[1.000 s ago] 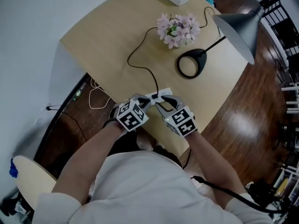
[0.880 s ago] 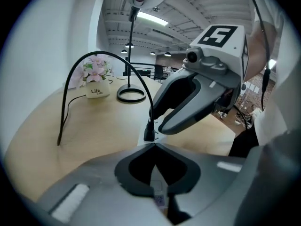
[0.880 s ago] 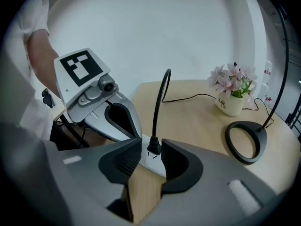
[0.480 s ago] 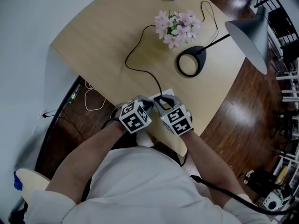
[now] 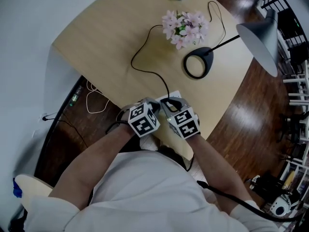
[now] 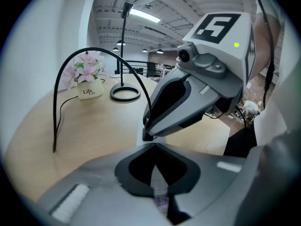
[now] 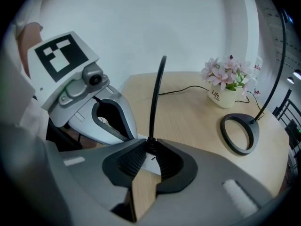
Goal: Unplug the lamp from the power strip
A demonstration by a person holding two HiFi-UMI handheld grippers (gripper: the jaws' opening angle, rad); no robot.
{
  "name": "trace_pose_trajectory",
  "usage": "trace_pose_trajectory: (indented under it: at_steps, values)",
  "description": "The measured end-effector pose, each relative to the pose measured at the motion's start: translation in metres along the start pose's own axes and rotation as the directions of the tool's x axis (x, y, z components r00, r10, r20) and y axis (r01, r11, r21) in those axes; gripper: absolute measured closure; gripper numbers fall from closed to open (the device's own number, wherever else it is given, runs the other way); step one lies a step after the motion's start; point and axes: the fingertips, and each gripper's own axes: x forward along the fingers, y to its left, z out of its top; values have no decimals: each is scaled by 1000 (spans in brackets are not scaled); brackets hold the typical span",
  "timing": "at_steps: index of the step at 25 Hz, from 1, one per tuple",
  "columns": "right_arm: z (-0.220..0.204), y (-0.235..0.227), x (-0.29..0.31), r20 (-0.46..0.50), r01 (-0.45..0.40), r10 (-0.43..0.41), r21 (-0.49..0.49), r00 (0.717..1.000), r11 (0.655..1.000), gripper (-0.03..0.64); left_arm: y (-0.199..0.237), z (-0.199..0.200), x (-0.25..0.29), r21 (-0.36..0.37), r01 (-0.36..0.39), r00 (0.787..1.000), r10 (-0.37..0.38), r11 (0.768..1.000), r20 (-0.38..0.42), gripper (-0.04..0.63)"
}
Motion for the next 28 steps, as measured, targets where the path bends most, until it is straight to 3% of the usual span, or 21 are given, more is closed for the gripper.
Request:
trace_pose_trajectory:
  at_steps: [4, 10, 15, 22, 28]
  values:
    - [0, 0, -1, -9, 7, -7, 2, 1000, 1000, 548, 0, -1, 2, 28, -15, 999, 16, 1000, -30, 595]
    - [53, -5, -30, 110, 27, -24, -23, 994, 999, 546, 1, -2, 3, -25, 49, 997, -50, 998, -51, 595]
    - [40, -24, -46, 81, 46, -46, 0, 996, 999, 546, -1, -3, 2, -29, 64, 997, -65, 998, -44, 594]
    - [-3, -60, -69, -19, 85, -84, 80, 996, 993, 545, -1, -5, 1, -18, 68, 997, -69, 998, -44, 594]
    - [-67, -74, -77, -226, 87, -57, 124, 973, 988, 543, 1, -1, -2, -33, 70, 997, -71, 997, -28, 594]
